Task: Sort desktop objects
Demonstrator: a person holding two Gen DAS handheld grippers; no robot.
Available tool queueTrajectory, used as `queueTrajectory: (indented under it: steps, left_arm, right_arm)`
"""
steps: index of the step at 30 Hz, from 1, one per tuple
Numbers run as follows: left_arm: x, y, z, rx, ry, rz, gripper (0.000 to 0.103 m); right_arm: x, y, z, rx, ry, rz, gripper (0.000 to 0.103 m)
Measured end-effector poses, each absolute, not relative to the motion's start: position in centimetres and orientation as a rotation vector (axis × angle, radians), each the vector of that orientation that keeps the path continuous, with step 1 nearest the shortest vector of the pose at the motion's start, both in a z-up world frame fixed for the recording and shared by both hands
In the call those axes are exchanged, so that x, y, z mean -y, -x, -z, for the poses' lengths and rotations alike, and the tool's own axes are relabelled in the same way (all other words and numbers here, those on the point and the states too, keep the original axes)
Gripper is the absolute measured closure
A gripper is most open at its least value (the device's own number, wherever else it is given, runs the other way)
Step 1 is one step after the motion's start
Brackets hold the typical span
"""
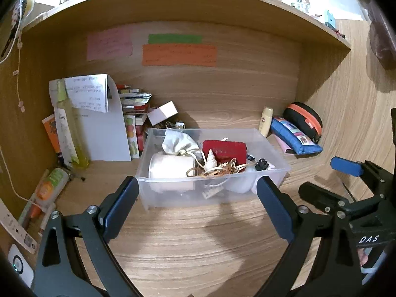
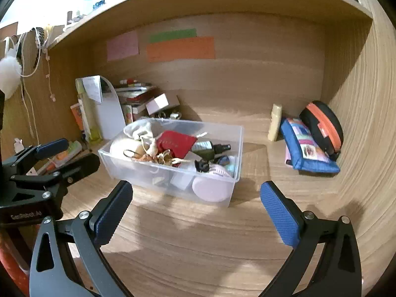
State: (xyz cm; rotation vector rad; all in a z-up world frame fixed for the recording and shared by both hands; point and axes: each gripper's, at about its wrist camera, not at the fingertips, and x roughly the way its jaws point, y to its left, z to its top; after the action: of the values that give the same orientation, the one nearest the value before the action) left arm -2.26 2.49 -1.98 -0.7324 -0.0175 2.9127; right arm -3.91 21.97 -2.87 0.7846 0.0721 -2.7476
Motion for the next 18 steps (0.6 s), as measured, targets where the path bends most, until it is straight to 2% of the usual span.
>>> queueTrajectory:
  steps: [18]
  left_arm:
    - [-2.58, 2.27, 2.54, 0.012, 0.749, -2.915, 0.006]
  right_arm:
    - [-22.83, 3.45, 2.46, -0.056, -0.766, 2.764, 0.000]
